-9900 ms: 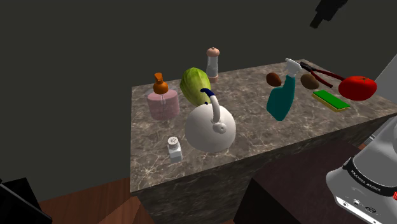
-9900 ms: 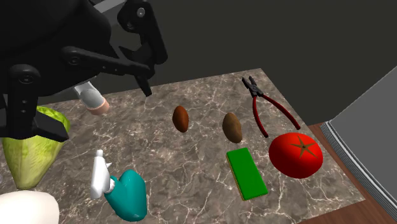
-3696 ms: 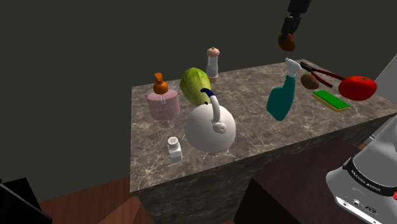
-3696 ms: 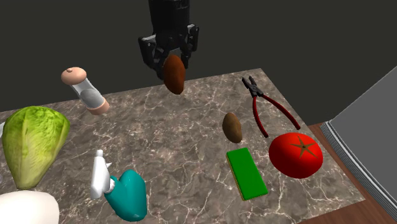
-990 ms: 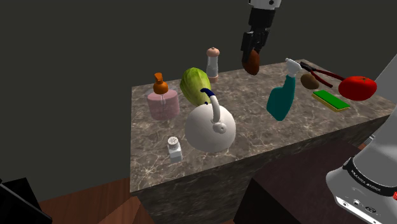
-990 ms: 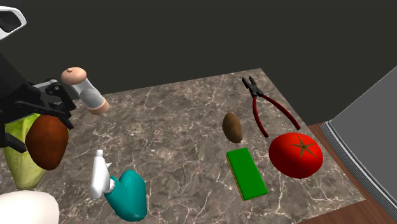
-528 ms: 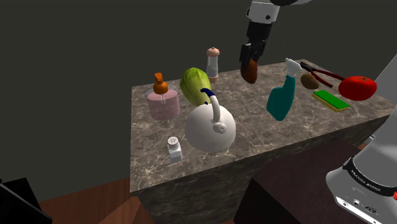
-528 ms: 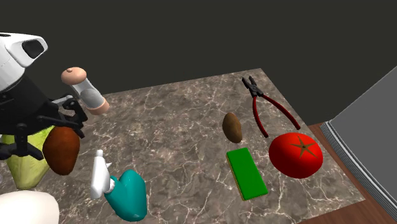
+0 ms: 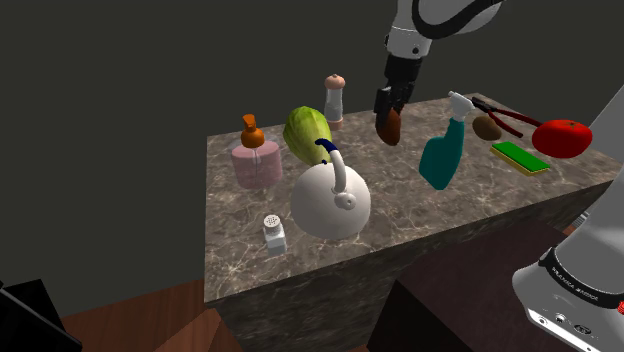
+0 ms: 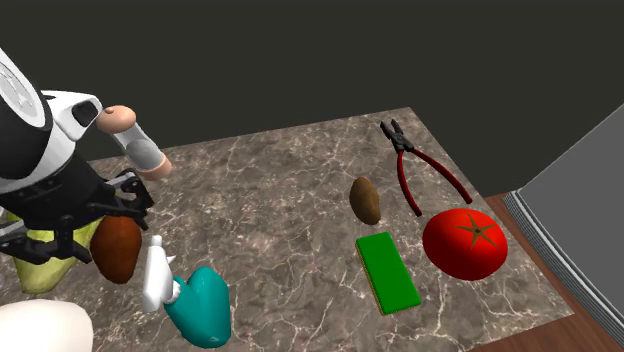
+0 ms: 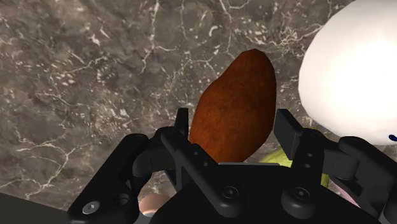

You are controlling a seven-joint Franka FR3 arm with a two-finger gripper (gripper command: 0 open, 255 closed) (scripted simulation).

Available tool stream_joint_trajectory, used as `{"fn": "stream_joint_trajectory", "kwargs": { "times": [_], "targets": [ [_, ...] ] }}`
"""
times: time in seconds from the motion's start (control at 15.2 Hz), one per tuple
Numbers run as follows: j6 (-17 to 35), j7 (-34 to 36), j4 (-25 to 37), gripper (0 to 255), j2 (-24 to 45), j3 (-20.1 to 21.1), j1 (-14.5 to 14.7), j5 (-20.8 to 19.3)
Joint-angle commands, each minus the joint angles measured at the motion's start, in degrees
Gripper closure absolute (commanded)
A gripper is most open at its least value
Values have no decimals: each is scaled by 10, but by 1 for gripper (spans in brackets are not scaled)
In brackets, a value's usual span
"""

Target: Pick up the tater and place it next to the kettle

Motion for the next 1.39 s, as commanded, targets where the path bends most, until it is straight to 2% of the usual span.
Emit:
{"fn": "stream_joint_trajectory", "kwargs": {
  "times": [0.0,1.19,1.32],
  "targets": [
    [16,-2,-9,255,7,0,0,2],
    [162,-27,-82,255,82,-3,4,24],
    [162,-27,-82,255,82,-3,4,24]
  ]
}}
